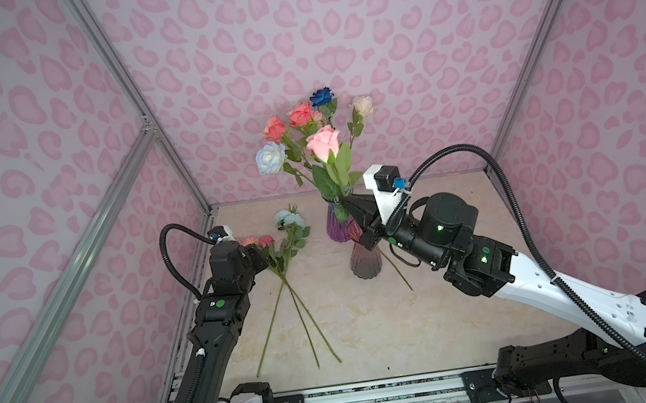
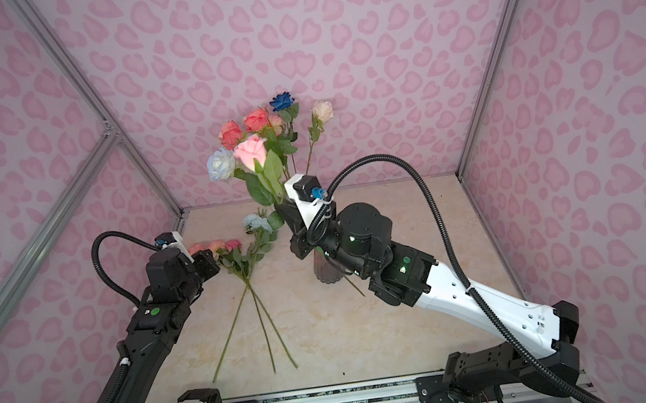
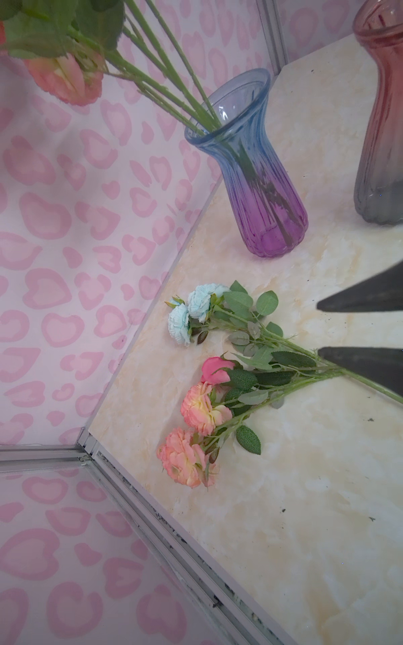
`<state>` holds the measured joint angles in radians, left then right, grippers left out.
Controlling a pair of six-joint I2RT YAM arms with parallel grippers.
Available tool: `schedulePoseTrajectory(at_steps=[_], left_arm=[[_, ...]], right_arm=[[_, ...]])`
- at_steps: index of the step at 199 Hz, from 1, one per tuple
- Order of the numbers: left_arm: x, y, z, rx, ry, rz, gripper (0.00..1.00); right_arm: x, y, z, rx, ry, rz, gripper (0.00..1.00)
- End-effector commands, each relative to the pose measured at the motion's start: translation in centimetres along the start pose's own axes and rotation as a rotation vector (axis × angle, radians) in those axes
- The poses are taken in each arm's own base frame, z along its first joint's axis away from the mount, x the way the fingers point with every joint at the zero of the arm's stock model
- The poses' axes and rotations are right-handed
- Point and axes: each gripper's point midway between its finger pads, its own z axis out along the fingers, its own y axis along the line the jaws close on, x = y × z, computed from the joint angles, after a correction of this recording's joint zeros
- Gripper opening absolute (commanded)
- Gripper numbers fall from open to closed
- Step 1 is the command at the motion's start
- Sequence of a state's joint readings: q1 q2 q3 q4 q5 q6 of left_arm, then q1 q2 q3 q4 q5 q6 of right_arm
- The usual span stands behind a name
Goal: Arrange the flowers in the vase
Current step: 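Lower the pink rosebud stem into the blue-purple vase and open the right gripper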
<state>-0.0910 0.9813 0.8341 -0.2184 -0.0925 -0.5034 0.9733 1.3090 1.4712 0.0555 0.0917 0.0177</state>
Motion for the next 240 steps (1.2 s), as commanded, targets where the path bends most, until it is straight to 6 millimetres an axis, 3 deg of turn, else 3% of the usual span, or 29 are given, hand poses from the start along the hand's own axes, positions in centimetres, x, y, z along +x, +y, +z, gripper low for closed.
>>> schedulePoseTrajectory(at_steps=[1, 31, 60, 118, 121, 156, 179, 218, 240], left_arm=[[0.0, -0.2, -0.2, 0.014, -0.003, 0.002, 0.21], [0.4, -0.1, 0.0, 0.013, 0.006, 0.001, 0.21], [0.7, 0.0, 0.3, 0.014, 0.016, -0.002, 0.21], [1.0, 0.0, 0.7, 0.017, 0.022, -0.018, 0.2], [1.0, 0.0, 0.8, 0.016, 0.022, -0.019, 0.2], [1.3, 0.1, 1.0, 0.017, 0.024, -0.016, 0.2], [1.5, 0.1, 1.3, 0.02, 0.03, -0.016, 0.2], [1.7, -0.2, 1.9, 0.029, 0.051, -0.021, 0.2], [1.8, -0.3, 2.0, 0.036, 0.053, -0.026, 0.2]], right_arm=[[-5.2, -1.7, 0.2, -0.001, -0.183, 0.019, 0.0], [-8.1, -4.3, 1.2, 0.005, -0.299, 0.068, 0.0], [-9.0, -5.2, 2.3, -0.006, -0.38, 0.078, 0.0], [-6.3, -6.9, 4.3, -0.019, -0.454, 0.098, 0.0], [-4.8, -7.1, 4.7, -0.016, -0.428, 0.099, 0.0], [-1.3, -9.3, 5.2, 0.03, -0.38, 0.139, 0.0], [2.7, -10.9, 5.3, 0.082, -0.301, 0.188, 0.0], [9.5, -11.9, 5.3, 0.142, -0.134, 0.257, 0.0], [12.3, -12.1, 5.0, 0.158, -0.065, 0.282, 0.09]])
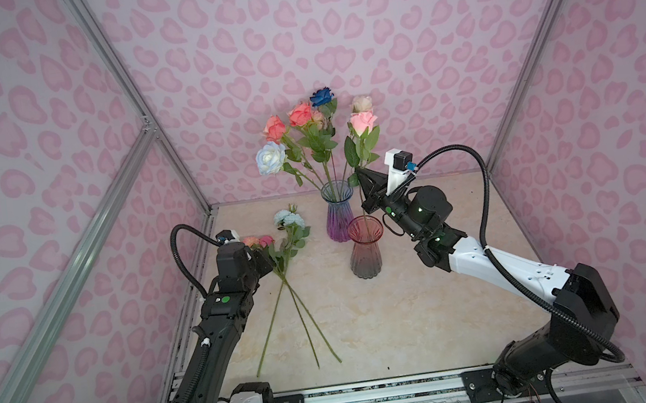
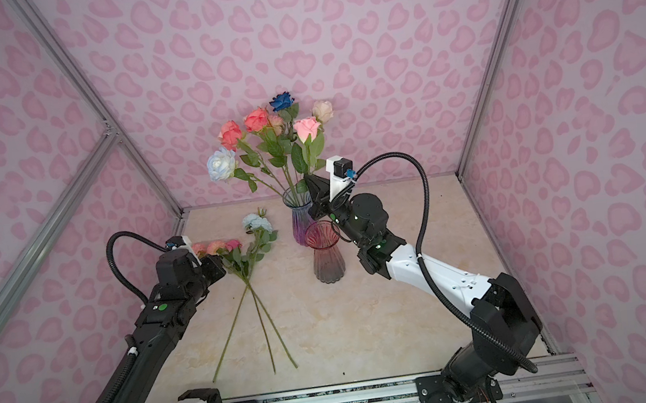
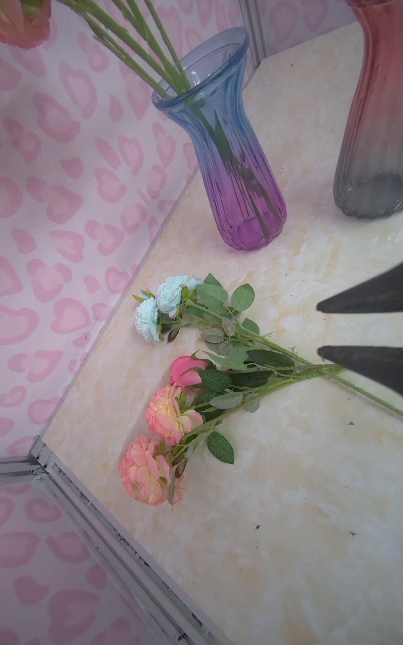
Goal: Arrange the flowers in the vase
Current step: 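Lower the pink rosebud stem into the blue-purple vase and open the right gripper, then draw the open right gripper back from the blue-purple vase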
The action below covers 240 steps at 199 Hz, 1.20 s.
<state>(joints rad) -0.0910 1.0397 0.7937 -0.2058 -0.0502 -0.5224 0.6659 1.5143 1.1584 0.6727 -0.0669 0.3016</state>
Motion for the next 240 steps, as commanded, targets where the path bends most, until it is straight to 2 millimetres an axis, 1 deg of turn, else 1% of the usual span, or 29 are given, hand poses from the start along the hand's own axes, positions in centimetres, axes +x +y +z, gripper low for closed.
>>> schedulePoseTrajectory(at_steps=[1, 9, 25, 38, 49, 64, 71, 86, 98, 133, 147, 156, 184, 210, 222, 240], left_arm=[[-1.3, -1.0, 0.0, 0.042, -0.043, -0.011, 0.2], [-1.3, -1.0, 0.0, 0.043, -0.044, -0.013, 0.2], [-1.1, -1.1, 0.0, 0.048, -0.04, -0.017, 0.2], [-1.1, -1.1, 0.1, 0.051, -0.037, -0.022, 0.2], [-0.9, -1.1, 0.2, 0.053, -0.033, -0.028, 0.2], [-0.7, -1.2, 0.4, 0.063, -0.031, -0.038, 0.2], [-0.5, -1.1, 0.6, 0.061, -0.024, -0.043, 0.2], [-0.4, -1.2, 0.9, 0.062, -0.011, -0.049, 0.2], [-0.3, -1.3, 1.1, 0.062, -0.004, -0.054, 0.2], [-0.3, -1.1, 1.8, 0.043, 0.004, -0.061, 0.2], [-0.3, -0.9, 2.2, 0.03, 0.009, -0.064, 0.2], [-0.2, -0.9, 2.5, 0.023, 0.016, -0.064, 0.21], [0.0, -0.2, 4.3, -0.03, 0.044, -0.058, 0.21], [0.8, 1.1, 7.2, -0.127, 0.107, -0.064, 0.21], [1.5, 2.0, 8.5, -0.161, 0.127, -0.099, 0.2], [3.4, 2.9, 10.0, -0.172, 0.187, -0.154, 0.17]], right_arm=[[2.3, -1.1, -0.5, 0.044, 0.062, 0.042, 0.1], [2.8, -1.3, -0.7, 0.05, 0.082, 0.047, 0.16], [3.7, -1.6, -1.1, 0.065, 0.109, 0.065, 0.26], [4.5, -1.6, -1.3, 0.068, 0.144, 0.069, 0.29], [4.7, -1.6, -1.8, 0.075, 0.152, 0.073, 0.29], [4.0, -1.4, -2.8, 0.089, 0.111, 0.059, 0.35], [3.6, -1.4, -2.9, 0.104, 0.105, 0.059, 0.37], [3.5, -1.5, -3.1, 0.121, 0.141, 0.052, 0.4], [3.0, -1.3, -3.5, 0.121, 0.136, 0.041, 0.43], [2.2, -1.2, -5.4, 0.13, 0.12, 0.057, 0.44], [1.8, -0.7, -6.3, 0.119, 0.114, 0.073, 0.44], [1.5, -0.1, -7.0, 0.106, 0.116, 0.079, 0.44], [0.9, 1.9, -9.5, 0.068, 0.11, 0.072, 0.44], [0.9, 3.0, -11.5, 0.041, 0.128, 0.058, 0.44], [1.0, 3.1, -12.5, 0.037, 0.132, 0.059, 0.44], [1.3, 2.5, -13.7, 0.052, 0.14, 0.055, 0.44]])
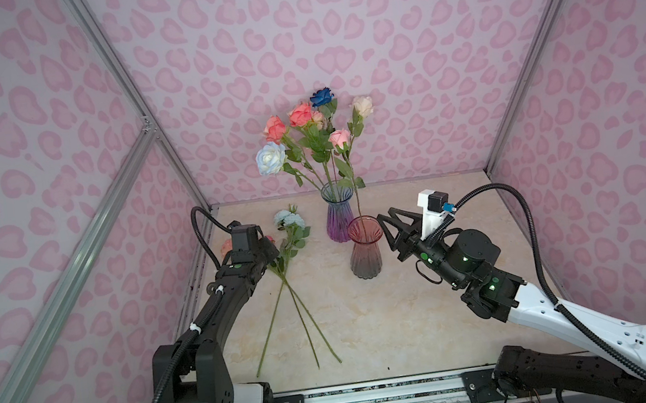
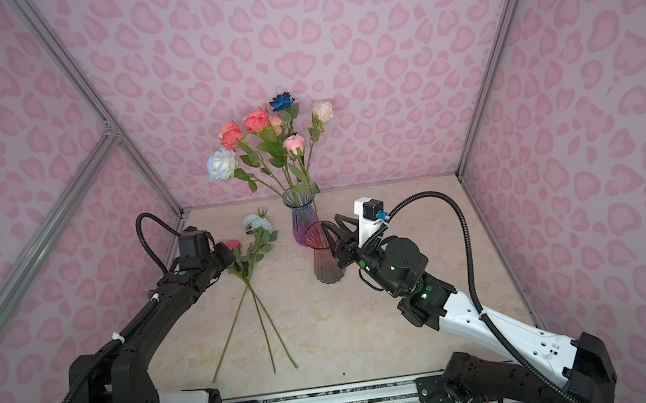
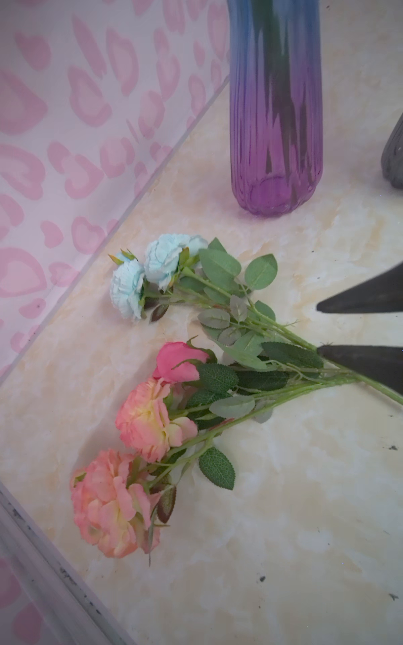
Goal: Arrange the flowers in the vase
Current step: 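Draw the open right gripper back from the blue-purple vase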
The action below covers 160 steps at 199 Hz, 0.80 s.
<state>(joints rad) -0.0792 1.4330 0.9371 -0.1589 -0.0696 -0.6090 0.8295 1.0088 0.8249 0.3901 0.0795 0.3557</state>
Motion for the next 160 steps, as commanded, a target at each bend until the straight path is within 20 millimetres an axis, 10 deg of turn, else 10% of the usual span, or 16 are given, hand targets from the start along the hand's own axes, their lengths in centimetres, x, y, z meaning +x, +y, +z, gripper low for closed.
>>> schedulePoseTrajectory(at_steps=[1, 43, 160], left_arm=[[0.9, 1.0, 1.8, -0.035, 0.037, -0.075, 0.17], [4.7, 2.4, 5.1, -0.083, 0.161, -0.114, 0.13], [8.4, 2.3, 6.7, -0.15, 0.26, 0.014, 0.1]], right_arm=[[1.0, -0.9, -1.1, 0.033, 0.026, -0.017, 0.44], [2.8, -2.2, -1.8, 0.066, 0.051, -0.046, 0.44], [5.5, -3.1, -0.3, 0.076, 0.109, -0.045, 0.44]])
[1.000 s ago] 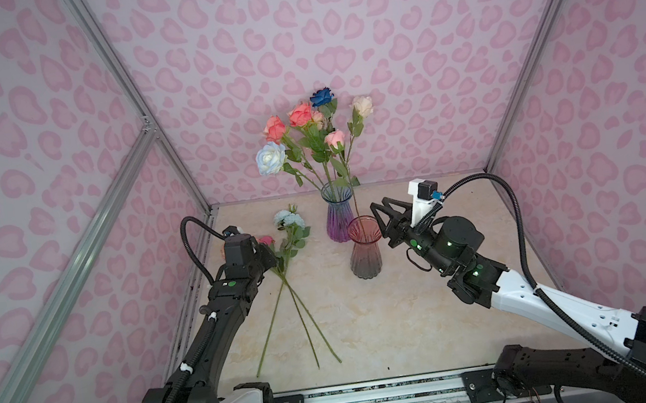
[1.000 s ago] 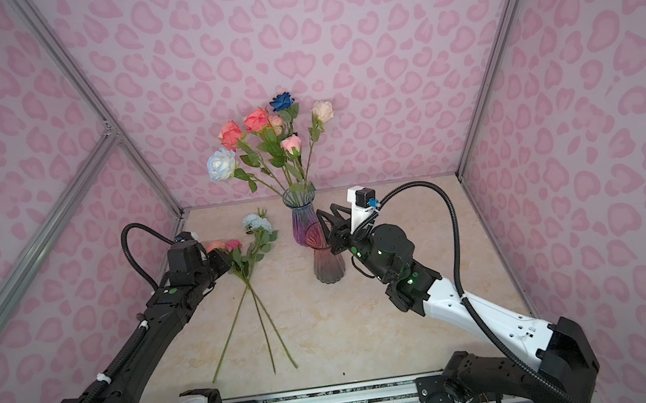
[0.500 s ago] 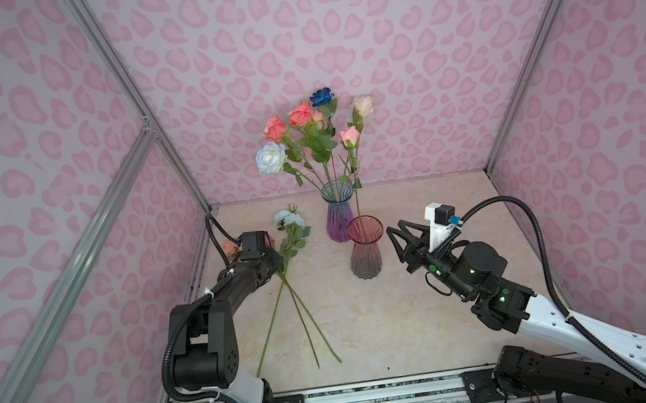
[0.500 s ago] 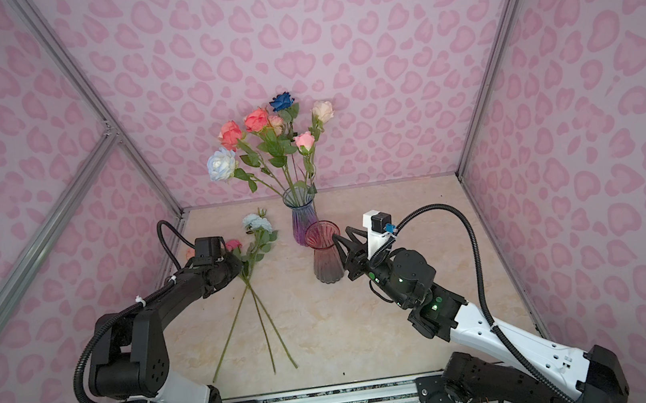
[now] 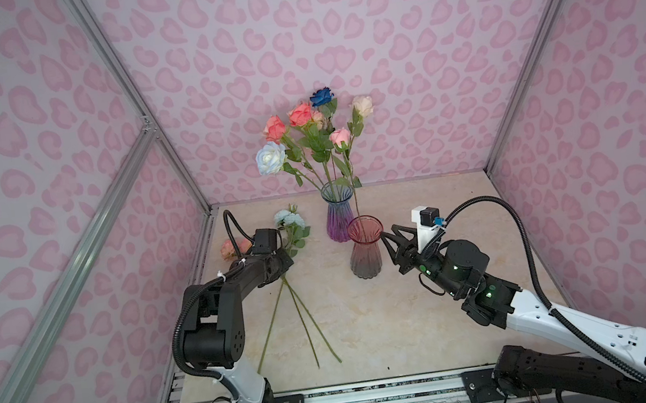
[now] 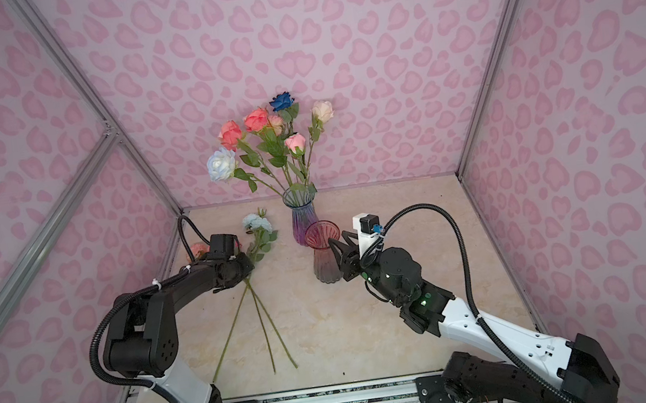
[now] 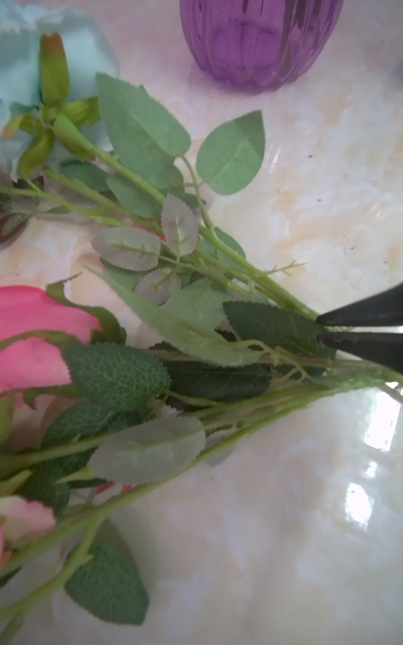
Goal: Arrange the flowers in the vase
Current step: 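Draw the open right gripper back from the blue-purple vase, then close the left gripper on the hot pink rose stem among the loose flowers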
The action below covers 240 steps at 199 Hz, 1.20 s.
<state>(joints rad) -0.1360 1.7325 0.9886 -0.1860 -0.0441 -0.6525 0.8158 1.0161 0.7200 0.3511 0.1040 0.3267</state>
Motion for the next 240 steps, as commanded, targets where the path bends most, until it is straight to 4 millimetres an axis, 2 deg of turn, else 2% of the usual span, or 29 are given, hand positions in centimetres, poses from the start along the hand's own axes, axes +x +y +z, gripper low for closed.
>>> schedulePoseTrajectory(at_steps=[1, 39, 52, 93, 122, 152, 168, 195, 240], left_arm=[[0.7, 0.8, 0.0, -0.038, 0.006, -0.008, 0.1], [2.5, -0.3, 1.0, -0.028, 0.059, 0.029, 0.09], [3.4, -0.1, 0.9, -0.046, 0.072, 0.037, 0.08], [4.8, 1.9, -1.7, -0.076, 0.037, 0.074, 0.16], [4.9, 0.7, -3.6, -0.005, 0.024, 0.1, 0.22], [4.9, 0.9, -5.0, -0.015, 0.016, 0.12, 0.23], [5.9, 1.6, -5.0, -0.028, 0.039, 0.132, 0.23], [7.9, 2.9, -3.8, -0.064, 0.106, 0.161, 0.2], [8.5, 3.0, -2.6, -0.09, 0.129, 0.195, 0.16]], right_arm=[[-0.2, 0.1, 0.1, -0.01, -0.018, 0.014, 0.44], [0.1, 0.0, 0.4, -0.014, -0.015, 0.024, 0.44], [0.1, 0.0, 0.4, -0.016, -0.01, 0.026, 0.44], [0.2, -0.1, 0.0, -0.016, -0.01, 0.027, 0.44], [0.6, -0.2, 0.3, -0.012, 0.004, 0.022, 0.44], [1.0, 0.1, 0.5, -0.03, 0.019, 0.043, 0.44], [1.0, 0.2, 0.5, -0.032, 0.021, 0.048, 0.44], [0.8, 0.2, 0.4, -0.031, 0.018, 0.047, 0.44], [0.6, 0.4, 0.4, -0.039, 0.022, 0.045, 0.44]])
